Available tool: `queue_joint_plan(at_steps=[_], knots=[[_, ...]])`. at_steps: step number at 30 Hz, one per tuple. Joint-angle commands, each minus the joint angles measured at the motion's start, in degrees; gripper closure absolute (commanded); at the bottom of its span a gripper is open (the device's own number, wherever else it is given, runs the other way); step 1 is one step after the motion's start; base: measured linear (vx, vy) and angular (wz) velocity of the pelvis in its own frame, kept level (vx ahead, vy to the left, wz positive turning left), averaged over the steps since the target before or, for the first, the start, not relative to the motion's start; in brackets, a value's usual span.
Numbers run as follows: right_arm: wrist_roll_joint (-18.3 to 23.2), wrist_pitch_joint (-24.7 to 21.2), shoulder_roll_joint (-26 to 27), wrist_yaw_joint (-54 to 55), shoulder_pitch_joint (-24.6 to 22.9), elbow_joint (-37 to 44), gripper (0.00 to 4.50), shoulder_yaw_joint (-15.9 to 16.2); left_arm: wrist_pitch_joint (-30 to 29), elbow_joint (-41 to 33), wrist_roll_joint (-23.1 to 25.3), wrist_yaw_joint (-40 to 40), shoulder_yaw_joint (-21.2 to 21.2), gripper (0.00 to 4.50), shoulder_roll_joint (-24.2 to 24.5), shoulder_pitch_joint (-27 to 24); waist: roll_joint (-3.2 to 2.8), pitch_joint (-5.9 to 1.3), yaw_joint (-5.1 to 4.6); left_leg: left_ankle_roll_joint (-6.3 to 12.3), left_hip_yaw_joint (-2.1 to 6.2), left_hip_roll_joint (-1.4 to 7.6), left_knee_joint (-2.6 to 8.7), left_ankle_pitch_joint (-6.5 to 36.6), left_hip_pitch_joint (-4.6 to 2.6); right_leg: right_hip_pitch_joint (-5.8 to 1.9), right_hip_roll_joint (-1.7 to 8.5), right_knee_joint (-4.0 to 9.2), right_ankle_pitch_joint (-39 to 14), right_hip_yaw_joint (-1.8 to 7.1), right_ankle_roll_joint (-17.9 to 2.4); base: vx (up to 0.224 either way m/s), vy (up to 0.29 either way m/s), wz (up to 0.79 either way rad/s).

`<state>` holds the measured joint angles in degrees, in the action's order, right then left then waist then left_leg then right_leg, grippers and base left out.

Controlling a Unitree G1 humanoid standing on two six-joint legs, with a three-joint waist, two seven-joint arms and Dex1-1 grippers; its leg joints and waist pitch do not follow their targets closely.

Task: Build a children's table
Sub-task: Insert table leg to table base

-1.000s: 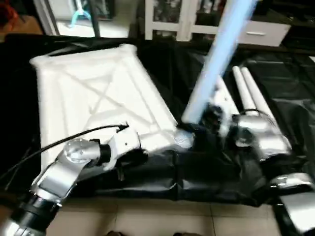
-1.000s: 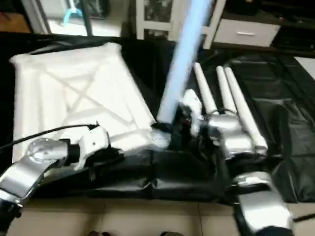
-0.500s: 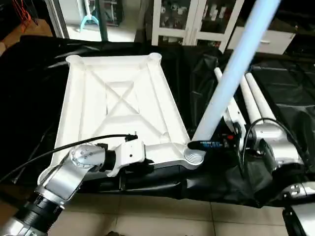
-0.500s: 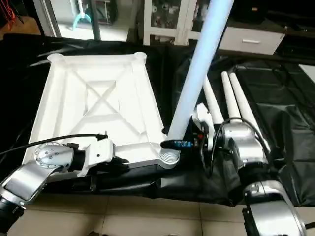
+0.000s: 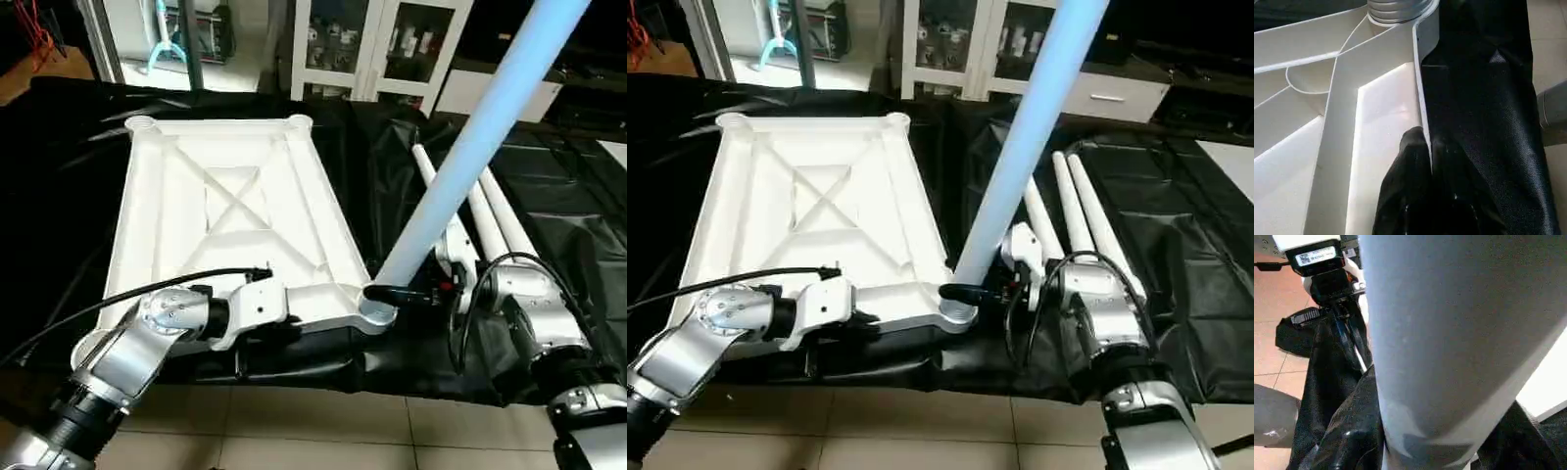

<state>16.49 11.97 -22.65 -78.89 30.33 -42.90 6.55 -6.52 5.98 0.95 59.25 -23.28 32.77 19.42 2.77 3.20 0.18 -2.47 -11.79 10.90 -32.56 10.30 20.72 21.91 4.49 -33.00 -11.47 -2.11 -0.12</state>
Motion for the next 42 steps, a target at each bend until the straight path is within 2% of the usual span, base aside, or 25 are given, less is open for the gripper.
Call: queue_joint_plan(at_steps=[1,3,9,13,18,20,22,24,25,26,27,28,29,30,31,32,34,35,36,37,38,39,40,41,42], knots=[[-5.1,-1.9,-2.2,4.1,-4.9,-6.0,2.65,1.4,1.4,0.1,0.7,2.1,-1.2,4.50,0.3,-0.1,-1.32,-1.38,-0.57,-2.49,1.94,3.02,5.08,30.1,-1.67,0.95,2.84,4.77,-22.8,2.16,-9.8,0.000,0.000,0.00],[-5.2,-1.8,-2.1,4.4,-5.2,-5.9,2.65,1.2,1.5,0.1,0.7,2.2,-1.2,4.50,0.3,-0.1,-1.73,-1.43,-0.55,-2.83,2.07,3.03,5.17,30.7,-1.69,0.90,2.83,4.69,-23.0,2.11,-9.8,0.000,0.000,0.00],[-5.1,-3.1,0.2,10.2,-5.7,-5.5,2.65,0.0,-1.5,-0.3,0.9,0.9,-0.9,4.50,0.0,-0.2,-1.48,-1.48,-0.65,-3.10,2.14,3.00,5.23,31.8,-1.64,0.96,2.85,4.86,-23.8,2.09,-9.3,0.000,0.000,0.00],[-7.1,-4.4,2.6,23.2,-4.0,-8.3,2.65,-1.4,-6.1,-0.6,1.5,-1.5,-0.4,4.50,-0.9,-0.2,-1.57,-1.02,-1.63,-4.83,2.95,2.78,5.59,36.0,-1.52,1.31,2.96,5.25,-31.0,1.67,-7.0,0.000,0.000,0.00],[-7.6,-7.8,6.4,39.6,-1.5,-12.0,2.65,-4.1,-15.4,-1.6,0.9,-6.8,1.1,4.50,-5.6,1.7,-2.19,-0.41,-3.69,-6.15,4.76,2.41,6.06,45.0,-1.89,1.32,2.75,6.42,-36.7,-0.31,-4.0,-0.051,0.017,-0.15],[-8.0,-8.4,7.4,43.5,-0.9,-12.6,2.65,-4.5,-17.6,-1.9,1.7,-8.6,1.1,4.50,-6.9,2.4,-3.01,-0.10,-4.79,-6.55,5.75,2.51,7.38,50.3,-1.32,-0.11,2.23,6.07,-31.5,-2.23,-4.0,-0.062,0.038,-0.20],[-8.8,-9.6,10.2,54.5,0.7,-14.6,2.65,-5.4,-24.1,-1.2,3.9,-15.8,2.0,4.50,-12.0,4.6,-3.40,0.39,-4.86,-6.79,5.19,2.76,9.03,53.3,-1.25,-0.74,1.26,5.07,-26.7,-3.43,-5.0,-0.073,0.024,-0.08],[-8.9,-9.8,12.6,62.0,1.9,-15.9,2.65,-6.0,-29.1,-0.7,5.1,-21.2,2.9,4.50,-16.3,6.0,-4.01,0.47,-2.18,-5.61,1.93,3.99,13.65,53.4,1.39,-4.28,-0.12,-2.48,-19.7,-3.48,-5.3,-0.101,-0.005,0.04],[-9.1,-9.8,13.8,65.9,2.6,-16.7,2.65,-6.0,-31.5,-0.6,5.5,-23.5,3.2,4.50,-18.4,6.7,-3.21,0.48,-1.41,-4.73,1.02,4.36,14.21,51.8,2.31,-5.05,0.10,-4.52,-19.6,-2.35,-4.1,-0.063,-0.086,0.16],[-8.9,-9.7,15.5,69.3,3.5,-17.3,2.65,-6.1,-32.7,-0.4,5.9,-25.6,3.3,4.50,-20.7,7.3,-0.98,-0.02,-0.55,-4.93,-0.83,2.74,10.36,42.5,-1.02,-0.81,1.53,-0.62,-33.8,1.12,-1.8,-0.063,-0.086,0.16],[-8.6,-9.4,18.2,73.7,4.8,-18.3,2.65,-6.4,-33.7,0.1,6.2,-28.2,3.1,4.50,-23.9,7.9,1.12,1.08,-1.76,-2.06,1.43,-1.39,-7.54,22.5,-9.04,9.80,7.92,13.58,-68.4,0.83,1.4,-0.034,-0.117,-0.01],[-8.6,-9.4,18.5,74.1,5.0,-18.4,2.65,-6.4,-33.8,0.2,6.2,-28.4,3.0,4.50,-24.2,8.0,0.66,0.99,-2.32,0.13,4.11,-2.54,-6.79,12.2,-4.16,4.93,9.12,11.96,-68.5,3.39,1.0,0.056,-0.003,-0.57],[-8.5,-9.2,19.7,75.7,5.6,-18.8,2.65,-6.4,-34.1,0.4,6.3,-29.4,2.7,4.50,-25.4,8.3,-1.20,-0.12,-1.06,-2.00,6.58,-0.12,-1.37,8.0,2.55,-4.36,10.09,5.92,-51.7,2.28,-0.6,0.056,-0.003,-0.57],[-8.6,-9.0,20.1,76.2,5.9,-18.9,2.65,-6.3,-34.1,0.6,6.3,-29.6,2.6,4.50,-25.7,8.3,-1.52,-0.49,-0.87,-2.74,6.12,0.88,1.70,9.1,2.14,-3.54,7.04,4.70,-38.6,1.06,-2.5,0.054,0.067,-0.31],[-8.8,-8.6,20.9,76.9,6.3,-19.0,2.65,-6.3,-34.7,0.5,6.4,-30.2,2.6,4.50,-26.2,8.4,-1.91,0.15,-2.10,-2.74,5.23,1.81,3.39,16.3,-1.19,0.00,2.66,3.24,-17.3,-0.47,-7.1,-0.080,-0.032,0.38],[-9.1,-8.4,21.8,76.8,7.0,-19.2,2.65,-6.2,-35.6,0.0,6.5,-30.5,2.9,4.50,-26.0,8.2,-2.88,-0.90,-1.87,-2.81,3.81,1.90,3.55,23.8,-3.90,0.79,2.51,3.46,-12.1,-0.18,-10.5,-0.080,-0.032,0.38],[-9.1,-8.3,22.5,76.7,7.6,-19.4,2.65,-6.2,-36.6,-0.5,6.8,-30.7,3.3,4.50,-25.6,8.0,-2.06,0.20,-2.77,-1.51,3.35,1.44,4.00,30.1,-2.94,0.90,2.14,4.25,-19.2,-0.43,-10.3,-0.079,-0.052,0.14],[-9.5,-8.0,22.3,75.8,8.0,-19.6,2.65,-5.9,-37.0,-0.9,6.9,-30.5,4.0,4.50,-24.2,7.6,-2.18,1.37,-3.90,-1.94,4.13,0.80,3.49,40.9,-5.01,2.94,1.98,7.61,-39.5,-2.63,-2.7,-0.079,-0.033,0.02],[-9.8,-7.5,22.1,74.7,8.5,-19.9,2.65,-5.7,-37.1,-1.2,7.1,-30.1,4.7,4.50,-22.7,7.2,-2.63,1.10,-5.10,-1.88,5.16,1.00,3.93,44.0,-4.88,1.75,2.11,8.11,-39.4,-4.36,-0.1,-0.058,0.009,-0.04],[-9.8,-7.5,22.1,74.7,8.5,-19.9,2.65,-5.7,-37.1,-1.2,7.1,-30.1,4.7,4.50,-22.7,7.2,-3.24,1.11,-5.25,-2.04,5.77,1.50,4.70,45.3,-4.27,0.63,2.25,7.50,-35.7,-4.92,-0.4,0.000,0.000,0.00],[-10.2,-6.9,21.8,74.1,8.8,-20.2,2.65,-5.6,-37.0,-1.4,7.1,-29.7,5.2,4.50,-21.6,6.8,-3.91,0.88,-5.27,-1.85,6.63,3.04,6.59,45.9,-1.80,-2.51,2.89,4.05,-24.4,-4.15,-2.4,0.000,0.000,0.00],[-10.1,-7.1,21.7,73.1,9.1,-20.3,2.65,-5.6,-36.9,-1.5,7.1,-29.6,5.5,4.50,-20.9,6.6,-4.12,1.06,-5.19,-1.90,6.69,3.57,7.55,46.6,-1.24,-2.89,2.98,3.25,-19.8,-3.82,-3.8,0.000,0.000,0.00],[-10.0,-7.3,21.7,72.6,9.3,-20.3,2.65,-5.7,-36.9,-1.5,7.1,-29.5,5.7,4.50,-20.5,6.6,-3.64,0.90,-5.13,-1.73,6.25,3.49,7.32,45.7,-1.73,-2.15,3.16,3.71,-18.0,-3.27,-4.6,0.000,0.000,0.00],[-10.0,-7.5,21.7,72.1,9.4,-20.4,2.65,-5.8,-36.9,-1.5,7.1,-29.5,5.9,4.50,-20.1,6.5,-2.69,1.21,-5.25,-1.50,4.47,1.08,4.66,40.6,-4.13,1.12,4.15,7.28,-28.8,-2.79,-6.0,0.000,0.000,0.00],[-9.9,-6.5,21.6,71.3,9.5,-20.2,2.65,-5.8,-36.8,-1.5,6.9,-29.3,6.0,4.50,-19.8,6.3,-2.70,1.50,-5.29,-1.10,4.41,0.72,4.15,39.3,-4.47,1.47,4.39,8.21,-33.6,-3.24,-5.2,0.064,-0.044,0.13]])
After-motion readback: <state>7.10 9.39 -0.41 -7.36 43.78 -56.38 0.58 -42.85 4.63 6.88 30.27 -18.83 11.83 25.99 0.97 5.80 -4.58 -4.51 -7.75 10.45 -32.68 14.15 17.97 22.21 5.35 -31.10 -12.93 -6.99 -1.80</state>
